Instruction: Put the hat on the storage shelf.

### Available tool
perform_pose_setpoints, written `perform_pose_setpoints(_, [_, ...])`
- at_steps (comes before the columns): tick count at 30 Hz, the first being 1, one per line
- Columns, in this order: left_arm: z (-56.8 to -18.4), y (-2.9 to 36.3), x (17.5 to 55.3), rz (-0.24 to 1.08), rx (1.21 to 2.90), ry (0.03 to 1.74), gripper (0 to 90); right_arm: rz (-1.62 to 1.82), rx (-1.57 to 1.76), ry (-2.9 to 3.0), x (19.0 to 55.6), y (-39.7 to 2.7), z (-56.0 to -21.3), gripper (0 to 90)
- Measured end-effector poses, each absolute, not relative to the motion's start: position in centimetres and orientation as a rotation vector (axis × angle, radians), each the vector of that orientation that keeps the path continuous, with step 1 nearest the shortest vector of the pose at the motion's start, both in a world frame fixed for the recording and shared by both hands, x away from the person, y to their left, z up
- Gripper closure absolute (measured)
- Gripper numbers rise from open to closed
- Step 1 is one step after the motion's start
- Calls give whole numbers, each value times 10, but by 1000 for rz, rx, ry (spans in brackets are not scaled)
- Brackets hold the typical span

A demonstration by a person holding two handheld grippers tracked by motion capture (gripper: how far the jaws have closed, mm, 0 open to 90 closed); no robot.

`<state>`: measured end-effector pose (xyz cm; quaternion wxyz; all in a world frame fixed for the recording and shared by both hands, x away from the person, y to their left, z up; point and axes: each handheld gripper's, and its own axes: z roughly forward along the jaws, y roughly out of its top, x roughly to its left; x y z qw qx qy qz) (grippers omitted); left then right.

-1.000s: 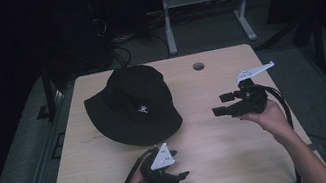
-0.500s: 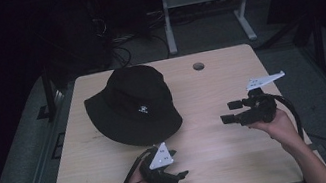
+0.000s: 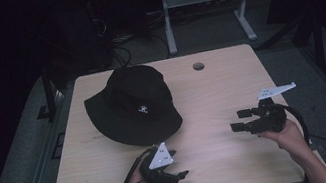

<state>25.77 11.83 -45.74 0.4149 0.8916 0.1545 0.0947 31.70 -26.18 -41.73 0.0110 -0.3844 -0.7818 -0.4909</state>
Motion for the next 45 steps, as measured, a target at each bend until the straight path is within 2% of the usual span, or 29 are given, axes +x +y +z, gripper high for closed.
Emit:
perform_pose_setpoints(37, [-456, 123, 259, 236, 2229, 416, 251, -1622, -1313, -2358, 263, -305, -458, 227])
perform_pose_setpoints(45, [-457, 123, 260, 228, 2224, 426, 252, -1669, -1331, -2338, 250, -314, -461, 204])
